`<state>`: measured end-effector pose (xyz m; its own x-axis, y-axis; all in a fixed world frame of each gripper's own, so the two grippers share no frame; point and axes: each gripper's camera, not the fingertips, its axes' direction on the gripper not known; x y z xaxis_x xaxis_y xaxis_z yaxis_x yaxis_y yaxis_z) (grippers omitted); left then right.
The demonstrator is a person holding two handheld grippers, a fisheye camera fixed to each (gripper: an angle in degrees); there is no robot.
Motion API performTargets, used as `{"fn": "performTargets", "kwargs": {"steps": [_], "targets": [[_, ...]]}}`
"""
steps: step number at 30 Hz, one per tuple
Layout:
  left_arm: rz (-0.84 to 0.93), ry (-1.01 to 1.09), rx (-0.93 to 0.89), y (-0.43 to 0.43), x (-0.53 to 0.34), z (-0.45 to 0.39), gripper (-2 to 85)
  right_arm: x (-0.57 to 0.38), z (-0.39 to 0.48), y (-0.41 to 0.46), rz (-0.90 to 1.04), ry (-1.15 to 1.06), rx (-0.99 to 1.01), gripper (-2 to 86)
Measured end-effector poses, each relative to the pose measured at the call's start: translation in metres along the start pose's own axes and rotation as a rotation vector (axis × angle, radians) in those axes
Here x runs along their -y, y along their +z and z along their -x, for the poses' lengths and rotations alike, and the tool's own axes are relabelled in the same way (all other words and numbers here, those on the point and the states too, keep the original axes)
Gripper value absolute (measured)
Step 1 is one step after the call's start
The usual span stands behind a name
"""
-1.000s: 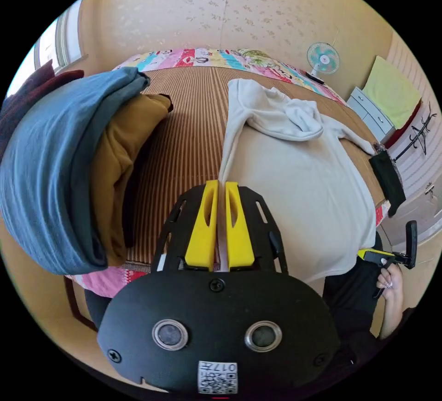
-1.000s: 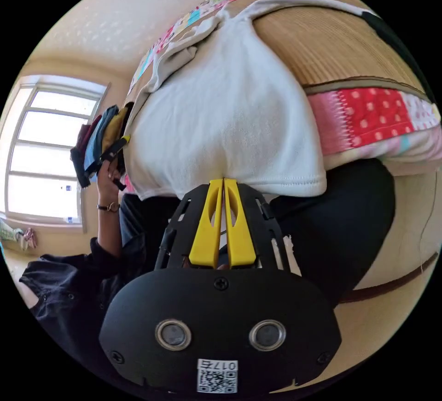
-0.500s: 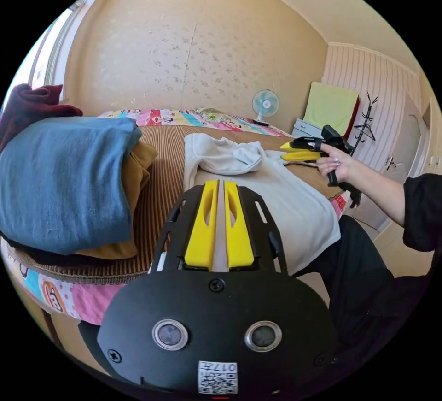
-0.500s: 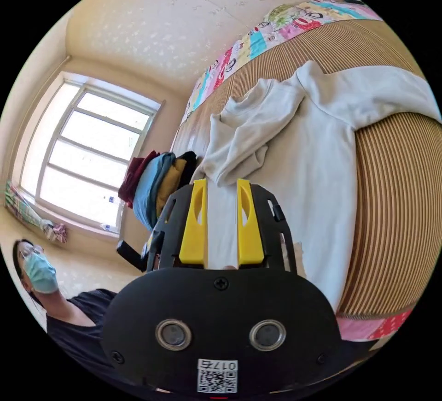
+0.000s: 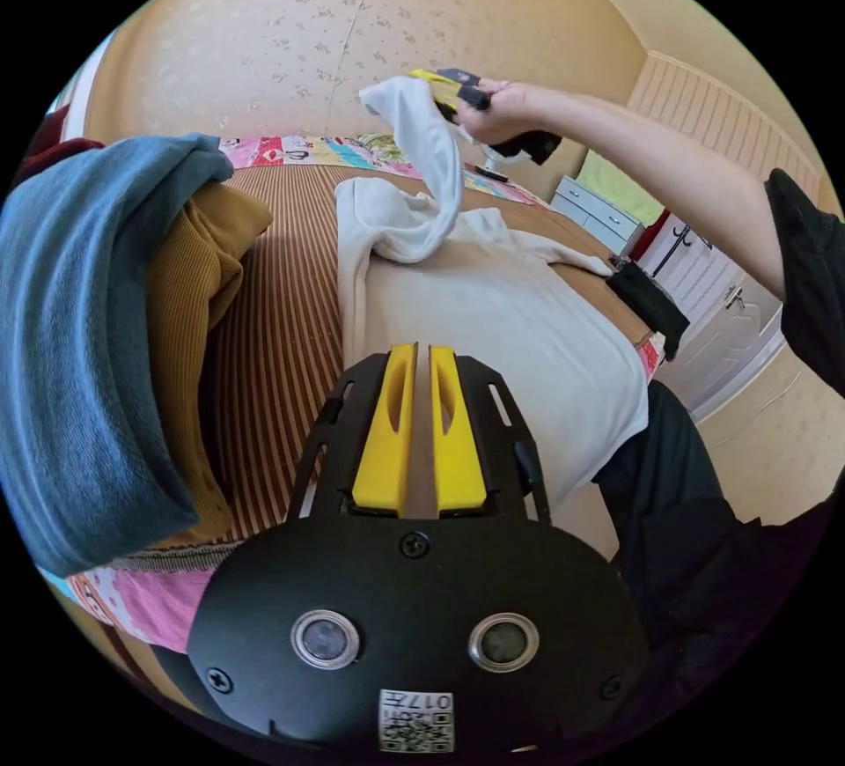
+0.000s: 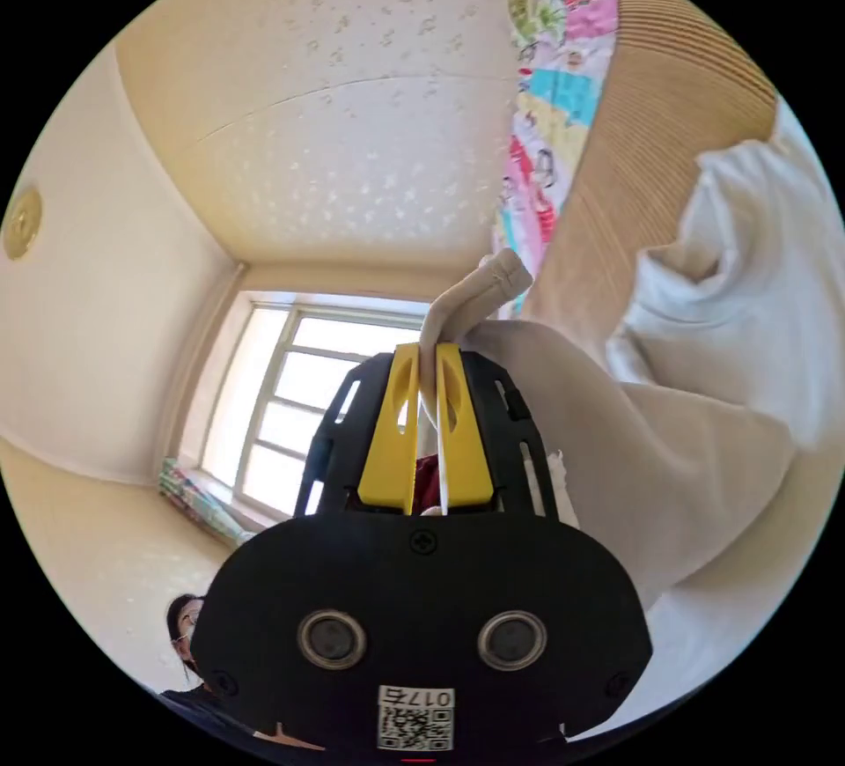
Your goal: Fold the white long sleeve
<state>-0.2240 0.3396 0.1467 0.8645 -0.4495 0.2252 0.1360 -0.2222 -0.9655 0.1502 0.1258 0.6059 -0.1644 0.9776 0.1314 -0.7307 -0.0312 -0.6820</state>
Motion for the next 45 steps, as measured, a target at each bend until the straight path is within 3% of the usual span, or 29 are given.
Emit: {"fn": "performTargets", "kwargs": {"steps": [3,6,10,12,14,17,20,25,28,30,35,37,40,45], "targets": [[0.022,-0.003,0.005,0.003,0.008,0.002,3.6,-0.012,0.084,0.027,0.021,-0.303,-0.16,3.3],[0.029,-0.01,0.008,0.001,0.018,0.005,3.5,-0.04,0.094,-0.015,-0.127,-0.441,-0.381,3.3],[0.04,-0.033,-0.013,-0.002,0.03,0.013,3.1,-0.069,0.032,-0.09,-0.254,-0.455,-0.833,3.5],[0.042,-0.044,-0.024,-0.002,0.035,0.016,2.6,-0.078,-0.038,-0.124,-0.199,-0.348,-1.231,3.9],[0.036,-0.058,-0.037,-0.004,0.04,0.019,1.4,-0.082,-0.094,-0.153,-0.111,-0.219,-1.4,4.5],[0.031,-0.071,-0.048,-0.005,0.046,0.022,0.2,-0.09,-0.153,-0.2,-0.033,0.015,-1.33,6.2],[0.033,-0.08,-0.049,-0.004,0.054,0.022,-0.5,-0.111,-0.143,-0.218,-0.144,-0.009,-1.203,6.5],[0.028,-0.094,-0.045,-0.004,0.064,0.02,-0.9,-0.156,-0.101,-0.191,-0.205,-0.244,-1.275,5.9],[-0.053,-0.133,0.066,-0.024,0.066,0.015,-0.9,-0.174,-0.095,-0.165,-0.149,-0.332,-1.286,5.5],[-0.112,-0.151,0.084,-0.035,0.064,0.015,-0.9,-0.19,-0.099,-0.119,-0.004,-0.395,-1.176,5.5],[-0.028,-0.229,0.15,-0.016,0.077,0.016,-1.0,-0.224,-0.133,0.026,0.405,-0.485,-0.994,6.0],[-0.045,-0.224,0.191,-0.019,0.078,0.007,-1.0,-0.233,-0.168,0.093,0.55,-0.43,-1.002,6.2],[-0.058,-0.225,0.253,-0.021,0.08,-0.002,-1.0,-0.238,-0.178,0.132,0.48,-0.457,-1.104,6.5],[-0.096,-0.224,0.195,-0.025,0.081,-0.001,-1.0,-0.248,-0.168,0.175,0.482,-0.566,-1.237,6.6]]}}
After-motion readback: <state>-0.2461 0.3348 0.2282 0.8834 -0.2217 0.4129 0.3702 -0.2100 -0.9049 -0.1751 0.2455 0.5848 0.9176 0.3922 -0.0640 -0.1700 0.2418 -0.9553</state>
